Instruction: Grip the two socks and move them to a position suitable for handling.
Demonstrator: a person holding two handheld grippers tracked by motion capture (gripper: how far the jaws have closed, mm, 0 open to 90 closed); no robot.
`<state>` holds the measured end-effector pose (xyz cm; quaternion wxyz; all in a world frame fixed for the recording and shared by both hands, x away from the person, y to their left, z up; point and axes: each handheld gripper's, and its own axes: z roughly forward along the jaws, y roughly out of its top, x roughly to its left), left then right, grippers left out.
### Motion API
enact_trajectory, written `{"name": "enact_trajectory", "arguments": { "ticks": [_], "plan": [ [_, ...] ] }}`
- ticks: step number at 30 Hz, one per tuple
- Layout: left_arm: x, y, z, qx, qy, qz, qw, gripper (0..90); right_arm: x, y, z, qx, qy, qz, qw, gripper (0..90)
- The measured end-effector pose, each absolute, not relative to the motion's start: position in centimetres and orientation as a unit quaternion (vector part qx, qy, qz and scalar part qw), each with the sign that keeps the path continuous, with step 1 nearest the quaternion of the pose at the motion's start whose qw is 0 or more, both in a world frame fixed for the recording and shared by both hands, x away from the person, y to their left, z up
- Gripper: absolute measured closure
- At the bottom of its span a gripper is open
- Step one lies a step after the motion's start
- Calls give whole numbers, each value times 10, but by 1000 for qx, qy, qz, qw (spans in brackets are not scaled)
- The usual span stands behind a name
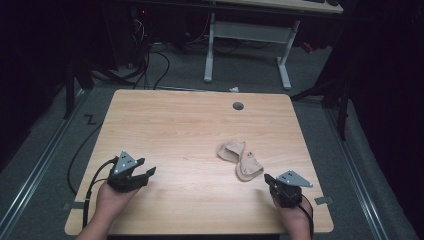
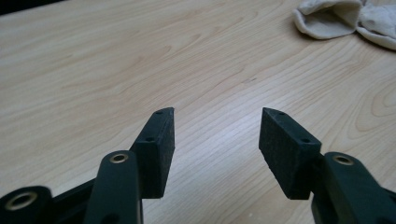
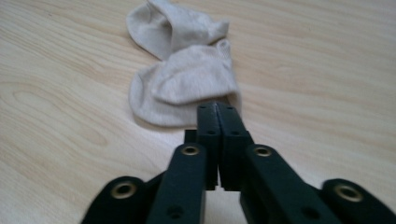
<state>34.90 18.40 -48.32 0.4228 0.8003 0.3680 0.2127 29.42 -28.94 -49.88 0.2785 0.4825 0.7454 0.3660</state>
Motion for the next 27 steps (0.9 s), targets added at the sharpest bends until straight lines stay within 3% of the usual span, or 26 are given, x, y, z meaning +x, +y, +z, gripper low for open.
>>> {"name": "enact_trajectory", "arguments": {
  "ticks": [4,10,17,27],
  "plan": [
    [345,182,-488,807,362,226,410,541,308,-281,-494,474,752,364,279,900],
    [350,189,-495,807,380,188,410,607,336,-270,-486,475,751,362,280,900],
    [350,188,-498,811,374,177,414,562,369,-272,-504,505,760,322,254,900],
    [343,190,-500,813,373,174,412,524,363,-269,-524,504,772,300,244,900]
  ]
}}
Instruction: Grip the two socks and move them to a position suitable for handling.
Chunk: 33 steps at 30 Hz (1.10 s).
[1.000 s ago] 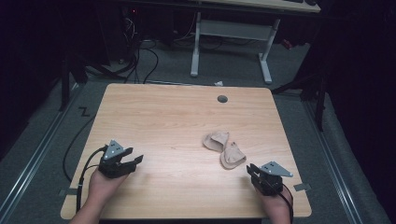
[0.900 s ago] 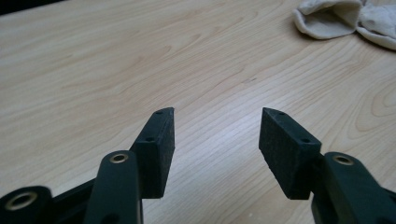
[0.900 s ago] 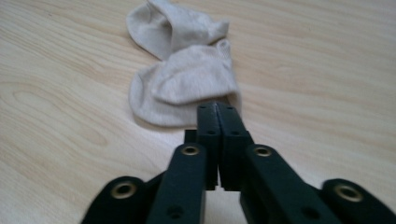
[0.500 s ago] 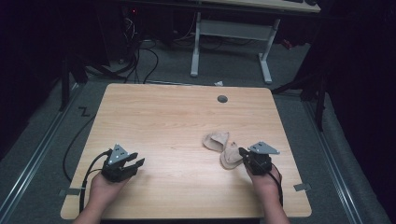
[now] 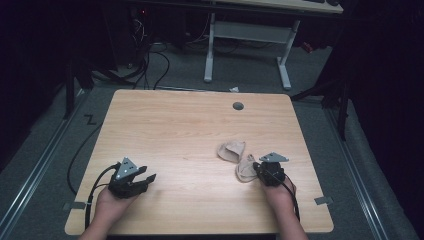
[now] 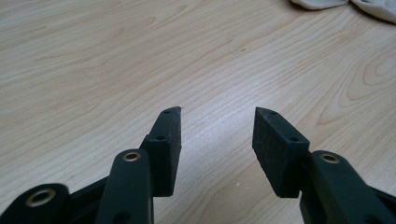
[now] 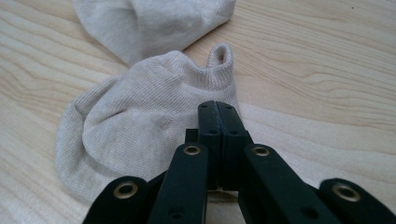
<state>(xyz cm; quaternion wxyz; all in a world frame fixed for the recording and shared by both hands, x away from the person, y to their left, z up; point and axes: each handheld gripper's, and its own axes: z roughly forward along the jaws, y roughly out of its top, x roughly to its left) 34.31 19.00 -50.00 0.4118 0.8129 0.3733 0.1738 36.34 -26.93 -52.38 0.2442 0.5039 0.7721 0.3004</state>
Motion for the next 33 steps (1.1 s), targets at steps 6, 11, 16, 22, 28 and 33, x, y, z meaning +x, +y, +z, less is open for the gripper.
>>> {"name": "enact_trajectory", "arguments": {
  "ticks": [6,11,16,22,28,33],
  "plan": [
    [343,185,-500,816,369,153,418,525,349,-266,-525,495,776,310,239,900],
    [340,166,-500,823,353,131,425,529,337,-254,-524,484,784,312,231,900],
    [331,146,-501,838,322,127,421,528,326,-237,-524,461,799,317,220,900],
    [326,136,-504,848,307,120,415,518,317,-209,-524,424,821,321,207,900],
    [319,127,-503,851,293,114,420,563,311,-182,-523,387,840,323,200,900],
    [314,117,-504,857,282,104,418,613,307,-167,-522,368,849,324,200,900]
  ]
}}
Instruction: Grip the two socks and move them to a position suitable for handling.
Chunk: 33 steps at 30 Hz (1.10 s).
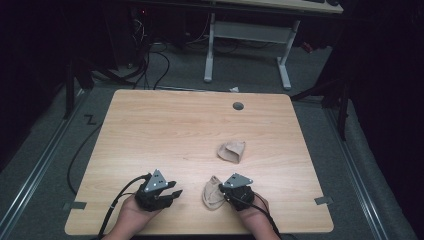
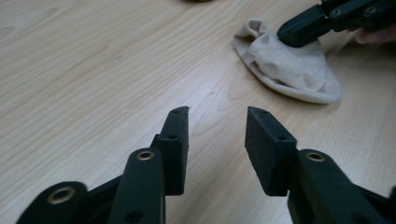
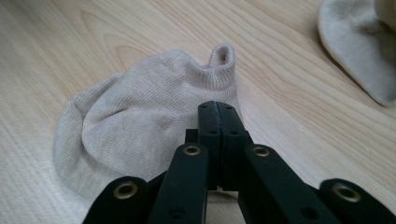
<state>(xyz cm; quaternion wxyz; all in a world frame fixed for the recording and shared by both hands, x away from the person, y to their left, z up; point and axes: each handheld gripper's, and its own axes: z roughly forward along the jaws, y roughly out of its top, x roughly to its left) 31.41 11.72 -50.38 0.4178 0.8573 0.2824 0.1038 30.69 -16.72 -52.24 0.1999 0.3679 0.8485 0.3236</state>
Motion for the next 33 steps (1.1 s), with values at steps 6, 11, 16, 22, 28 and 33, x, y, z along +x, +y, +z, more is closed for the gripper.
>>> {"name": "enact_trajectory", "arguments": {
  "ticks": [6,11,16,22,28,33],
  "plan": [
    [309,105,-505,861,272,81,422,662,307,-185,-508,385,823,354,224,900],
    [303,84,-508,868,252,64,423,706,312,-194,-519,403,829,325,210,900],
    [295,71,-506,872,234,68,424,713,308,-188,-521,389,840,318,207,900],
    [292,66,-509,878,228,68,415,713,302,-181,-521,378,846,321,195,899],
    [295,66,-514,884,232,77,398,724,299,-172,-524,361,855,324,183,891],
    [296,68,-520,892,237,84,376,754,292,-167,-514,357,845,339,209,862]
  ]
}}
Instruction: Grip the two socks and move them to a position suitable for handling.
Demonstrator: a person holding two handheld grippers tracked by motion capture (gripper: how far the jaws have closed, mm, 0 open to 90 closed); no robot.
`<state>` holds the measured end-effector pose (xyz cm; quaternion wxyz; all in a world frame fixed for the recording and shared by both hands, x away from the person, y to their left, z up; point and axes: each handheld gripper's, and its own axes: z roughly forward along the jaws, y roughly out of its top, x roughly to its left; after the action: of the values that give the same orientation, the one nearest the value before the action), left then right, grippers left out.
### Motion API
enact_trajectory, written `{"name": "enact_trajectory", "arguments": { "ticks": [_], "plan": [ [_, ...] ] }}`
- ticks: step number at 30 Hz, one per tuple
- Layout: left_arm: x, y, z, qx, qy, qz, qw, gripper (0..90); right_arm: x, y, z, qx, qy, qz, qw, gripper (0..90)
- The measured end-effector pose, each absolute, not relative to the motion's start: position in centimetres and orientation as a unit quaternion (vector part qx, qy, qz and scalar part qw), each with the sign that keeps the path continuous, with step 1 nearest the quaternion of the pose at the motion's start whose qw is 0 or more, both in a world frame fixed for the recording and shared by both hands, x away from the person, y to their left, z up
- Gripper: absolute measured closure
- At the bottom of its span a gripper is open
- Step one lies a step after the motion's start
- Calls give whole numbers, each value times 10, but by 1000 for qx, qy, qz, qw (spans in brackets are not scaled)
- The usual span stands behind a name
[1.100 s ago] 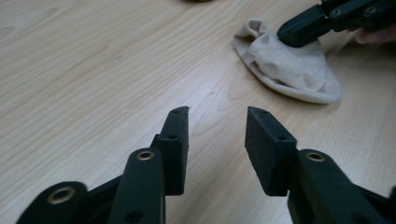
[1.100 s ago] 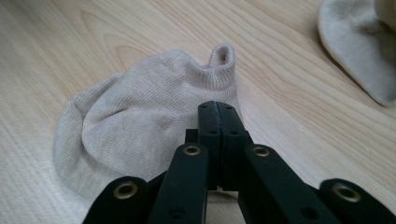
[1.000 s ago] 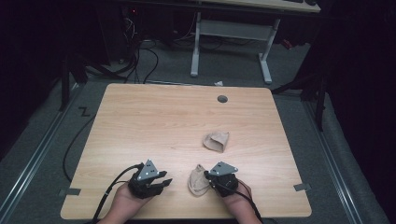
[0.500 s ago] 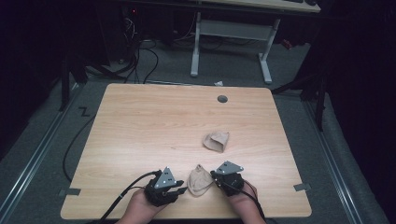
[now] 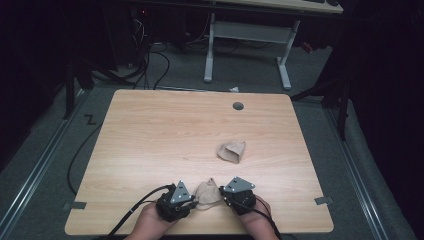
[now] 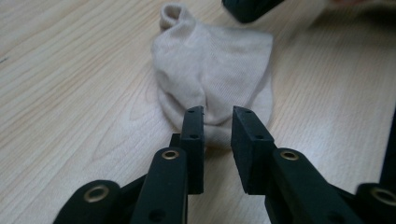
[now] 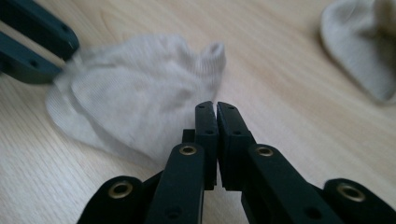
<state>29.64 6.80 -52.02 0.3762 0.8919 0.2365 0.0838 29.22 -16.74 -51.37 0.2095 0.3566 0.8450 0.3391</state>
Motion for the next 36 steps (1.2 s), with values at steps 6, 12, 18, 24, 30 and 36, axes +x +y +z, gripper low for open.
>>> {"name": "enact_trajectory", "arguments": {
  "ticks": [6,12,18,24,30,36],
  "plan": [
    [298,68,-524,895,239,84,367,768,284,-144,-509,326,849,375,179,759],
    [298,69,-523,894,240,85,367,766,287,-136,-515,328,854,365,171,595],
    [298,69,-520,890,244,84,377,761,290,-132,-523,323,866,345,160,737],
    [293,60,-515,886,230,89,393,744,290,-135,-520,330,858,362,154,855],
    [297,57,-518,888,233,89,385,741,289,-145,-514,348,842,380,158,859],
    [300,51,-516,885,232,87,395,728,286,-152,-509,357,831,392,167,860]
  ]
}}
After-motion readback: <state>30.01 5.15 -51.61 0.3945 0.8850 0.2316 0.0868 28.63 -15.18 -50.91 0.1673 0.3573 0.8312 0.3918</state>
